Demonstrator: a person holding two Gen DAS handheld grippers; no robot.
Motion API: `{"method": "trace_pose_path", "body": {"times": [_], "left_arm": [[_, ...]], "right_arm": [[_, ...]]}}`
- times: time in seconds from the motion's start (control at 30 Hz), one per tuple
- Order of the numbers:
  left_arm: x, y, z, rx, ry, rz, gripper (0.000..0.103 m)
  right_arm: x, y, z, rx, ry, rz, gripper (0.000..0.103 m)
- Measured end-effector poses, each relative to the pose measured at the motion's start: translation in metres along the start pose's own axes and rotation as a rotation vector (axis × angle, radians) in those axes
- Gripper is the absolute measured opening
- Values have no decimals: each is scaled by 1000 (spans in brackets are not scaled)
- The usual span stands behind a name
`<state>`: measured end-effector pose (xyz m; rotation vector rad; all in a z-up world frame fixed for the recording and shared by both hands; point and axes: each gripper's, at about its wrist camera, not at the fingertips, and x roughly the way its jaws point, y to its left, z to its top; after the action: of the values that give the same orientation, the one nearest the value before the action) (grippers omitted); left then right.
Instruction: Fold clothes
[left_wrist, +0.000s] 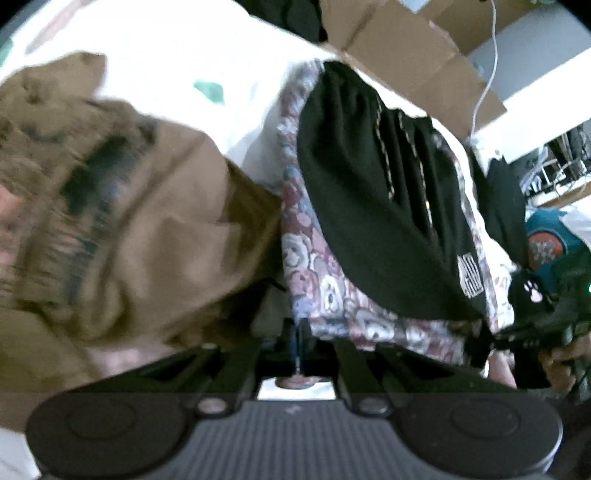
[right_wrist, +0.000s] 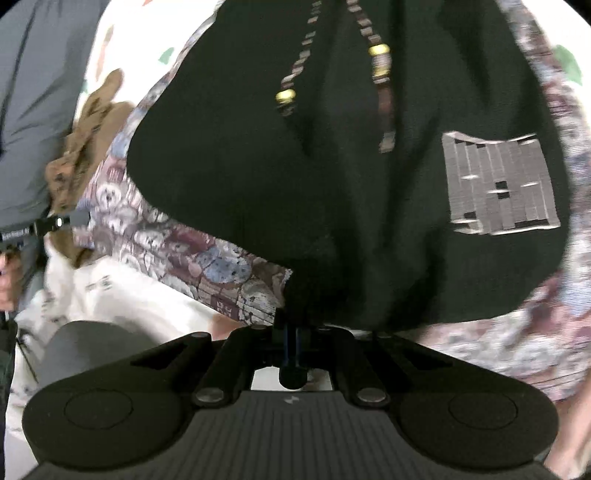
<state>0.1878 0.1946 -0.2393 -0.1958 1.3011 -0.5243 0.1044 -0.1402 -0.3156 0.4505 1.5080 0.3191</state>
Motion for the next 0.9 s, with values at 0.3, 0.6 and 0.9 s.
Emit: {"method": "trace_pose_path", "body": {"times": [0.3,0.6,0.9], "left_arm": [[-29,18,2,18,7,113,1],[6,51,-12,-48,71,211,22],[28,59,-17,-58,30,174,21]], "right_arm": [[31,23,-12,15,55,109,5],[54,-9,-8,82,117,75,37],[48,-13,-2,54,83,79,39]]}}
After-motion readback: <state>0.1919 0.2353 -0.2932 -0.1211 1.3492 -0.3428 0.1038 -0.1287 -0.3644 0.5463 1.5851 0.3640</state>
